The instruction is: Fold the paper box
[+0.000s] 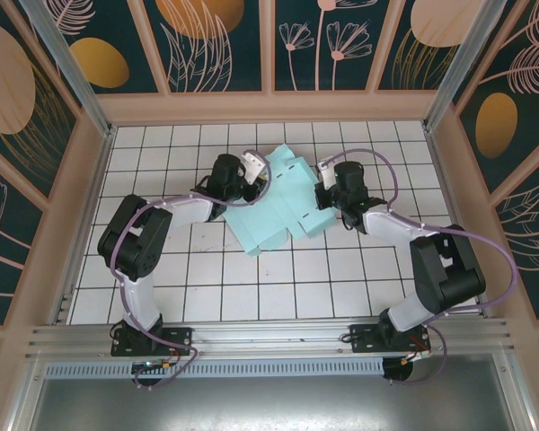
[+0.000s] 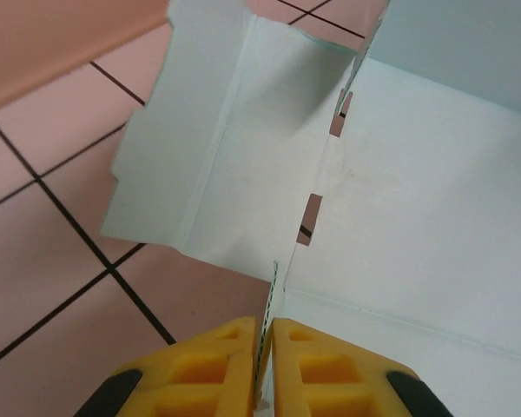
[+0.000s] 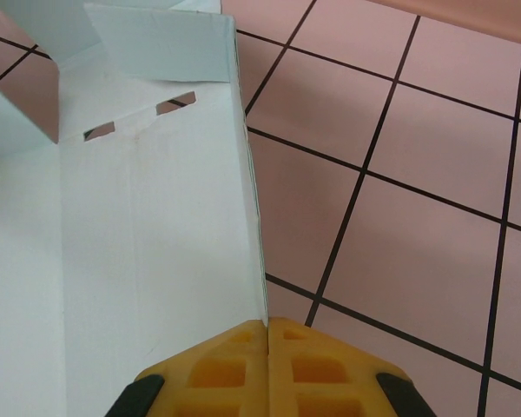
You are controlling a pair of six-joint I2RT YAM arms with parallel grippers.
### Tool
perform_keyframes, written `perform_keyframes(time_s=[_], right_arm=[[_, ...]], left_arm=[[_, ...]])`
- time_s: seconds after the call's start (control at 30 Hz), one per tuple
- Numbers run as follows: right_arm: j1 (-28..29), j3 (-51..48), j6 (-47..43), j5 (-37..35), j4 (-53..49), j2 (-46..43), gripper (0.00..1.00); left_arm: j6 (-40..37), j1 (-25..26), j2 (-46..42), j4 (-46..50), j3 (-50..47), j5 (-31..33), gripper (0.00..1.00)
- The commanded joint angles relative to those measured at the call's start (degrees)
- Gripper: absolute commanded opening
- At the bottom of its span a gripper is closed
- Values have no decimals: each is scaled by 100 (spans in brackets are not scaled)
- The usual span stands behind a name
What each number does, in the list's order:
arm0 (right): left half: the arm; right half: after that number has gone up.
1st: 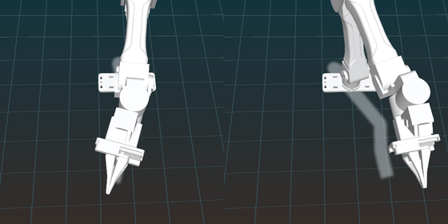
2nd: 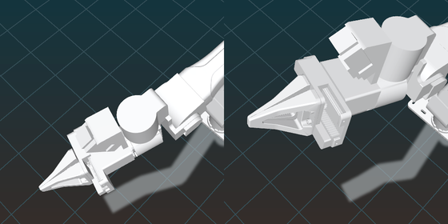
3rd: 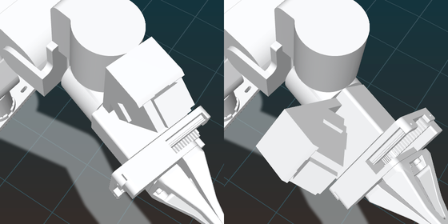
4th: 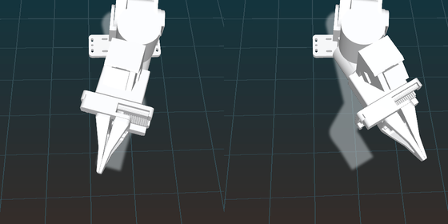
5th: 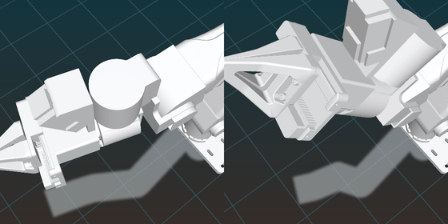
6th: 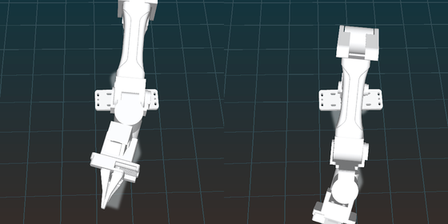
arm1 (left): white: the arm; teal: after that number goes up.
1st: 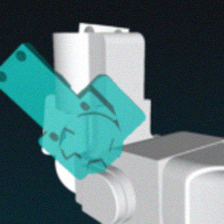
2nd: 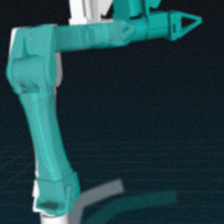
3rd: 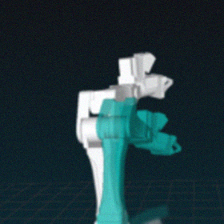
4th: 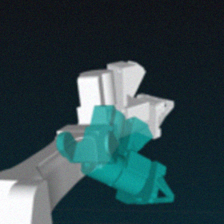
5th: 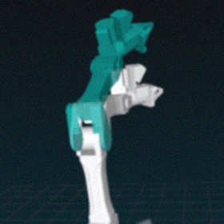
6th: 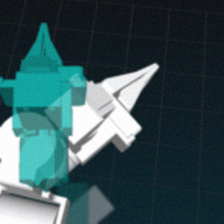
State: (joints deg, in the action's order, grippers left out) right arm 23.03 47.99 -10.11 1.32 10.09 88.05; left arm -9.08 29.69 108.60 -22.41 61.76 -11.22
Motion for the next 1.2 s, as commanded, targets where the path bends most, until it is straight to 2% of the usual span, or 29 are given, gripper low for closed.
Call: perform_keyframes(time_s=[0.0,0.17,0.37,0.53,0.63,0.8,0.93,1.03,1.17], right_arm=[[30,206,158,-378,-103,88,0],[27,236,195,-426,-95,98,0],[27,299,221,-427,-112,142,0],[30,295,237,-425,-99,145,0],[29,286,237,-449,-103,127,0],[32,255,185,-462,-103,92,0],[36,246,142,-479,-130,73,0],[30,223,84,-566,-153,53,0],[39,244,-50,-727,-241,87,0]], left_arm=[[-597,252,-335,-752,-329,1071,12],[-1240,627,-371,-1147,-569,1713,13],[-2307,1151,-62,-1520,-568,2877,13],[-2850,1359,187,-1705,-659,3413,14],[-2632,1364,163,-1662,-638,3318,15],[-2041,1346,104,-1215,-354,2750,19],[-1877,1338,171,-1131,-226,2716,21],[-1415,1238,-41,-1222,-291,2611,25],[-363,834,-577,-1400,-513,2056,52]])
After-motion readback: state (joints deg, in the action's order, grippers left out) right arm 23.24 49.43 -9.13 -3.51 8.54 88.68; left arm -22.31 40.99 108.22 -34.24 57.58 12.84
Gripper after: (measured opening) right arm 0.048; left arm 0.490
